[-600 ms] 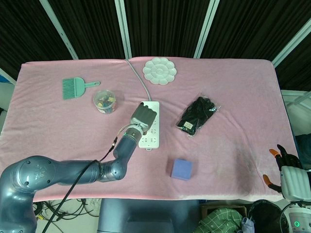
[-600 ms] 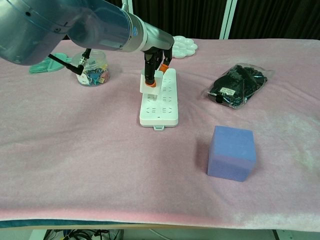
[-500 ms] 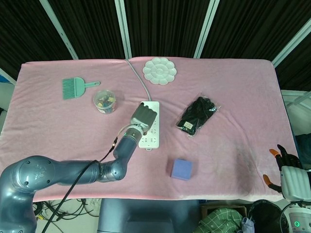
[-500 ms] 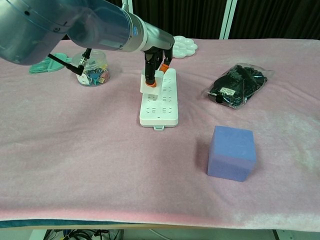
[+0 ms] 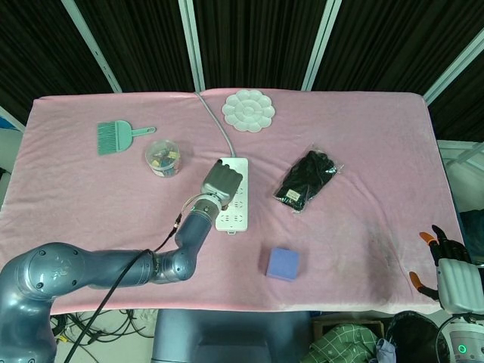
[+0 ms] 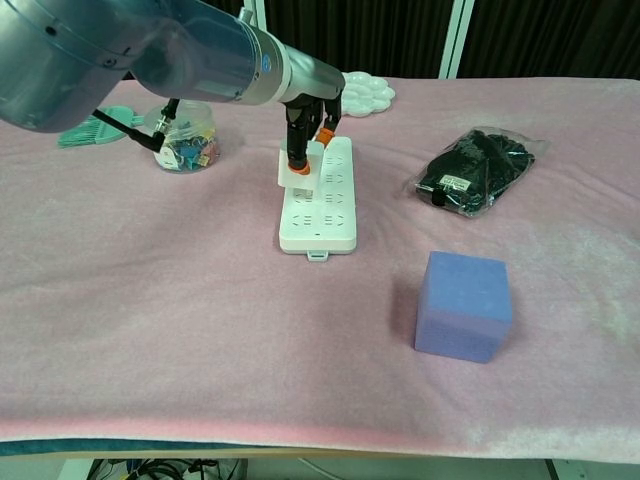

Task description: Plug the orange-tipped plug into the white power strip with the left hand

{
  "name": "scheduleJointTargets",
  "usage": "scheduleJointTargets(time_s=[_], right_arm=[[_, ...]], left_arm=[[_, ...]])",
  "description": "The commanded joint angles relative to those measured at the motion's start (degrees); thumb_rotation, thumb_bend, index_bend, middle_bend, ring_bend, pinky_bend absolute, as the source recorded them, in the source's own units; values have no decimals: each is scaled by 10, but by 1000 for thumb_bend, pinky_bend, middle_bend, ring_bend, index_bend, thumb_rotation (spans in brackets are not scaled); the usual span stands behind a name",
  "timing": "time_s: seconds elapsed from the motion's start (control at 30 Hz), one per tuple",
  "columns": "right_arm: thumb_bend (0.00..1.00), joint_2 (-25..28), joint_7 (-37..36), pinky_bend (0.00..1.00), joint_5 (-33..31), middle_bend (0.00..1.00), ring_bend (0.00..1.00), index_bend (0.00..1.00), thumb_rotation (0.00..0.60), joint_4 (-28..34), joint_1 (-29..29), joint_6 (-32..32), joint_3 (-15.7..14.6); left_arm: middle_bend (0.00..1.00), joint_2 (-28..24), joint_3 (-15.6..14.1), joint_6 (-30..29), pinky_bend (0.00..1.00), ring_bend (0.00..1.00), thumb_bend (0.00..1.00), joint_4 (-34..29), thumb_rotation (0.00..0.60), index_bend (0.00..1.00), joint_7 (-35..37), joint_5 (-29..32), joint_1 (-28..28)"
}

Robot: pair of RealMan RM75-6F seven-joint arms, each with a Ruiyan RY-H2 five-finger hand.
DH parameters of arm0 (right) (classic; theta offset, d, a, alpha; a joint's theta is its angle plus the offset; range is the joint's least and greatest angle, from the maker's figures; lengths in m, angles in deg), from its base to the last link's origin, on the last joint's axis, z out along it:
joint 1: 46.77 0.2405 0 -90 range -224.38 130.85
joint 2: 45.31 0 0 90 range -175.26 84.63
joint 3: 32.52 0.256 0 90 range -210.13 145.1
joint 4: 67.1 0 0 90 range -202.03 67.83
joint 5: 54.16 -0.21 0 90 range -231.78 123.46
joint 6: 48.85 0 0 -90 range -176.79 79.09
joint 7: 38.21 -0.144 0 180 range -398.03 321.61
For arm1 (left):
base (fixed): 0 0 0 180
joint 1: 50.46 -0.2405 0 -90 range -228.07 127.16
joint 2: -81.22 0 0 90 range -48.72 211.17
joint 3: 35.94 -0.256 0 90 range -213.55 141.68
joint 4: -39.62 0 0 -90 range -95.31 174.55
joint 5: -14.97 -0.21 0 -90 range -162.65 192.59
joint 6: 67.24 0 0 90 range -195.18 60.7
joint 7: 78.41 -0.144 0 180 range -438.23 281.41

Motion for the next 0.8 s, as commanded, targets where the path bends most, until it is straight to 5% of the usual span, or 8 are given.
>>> scheduleJointTargets(time_s=[0.03,0.8], right_arm=[[201,0,0,140,0,57,168,182,600,0,0,0,0],[202,1,-1,140,0,57,168,182,600,0,0,-1,0]], left_arm=[[612,1,1,1,173,246,577,1,600,592,3,-3,-1],[614,16,-4,6,168,246,577,16,600,596,0,-6,1]])
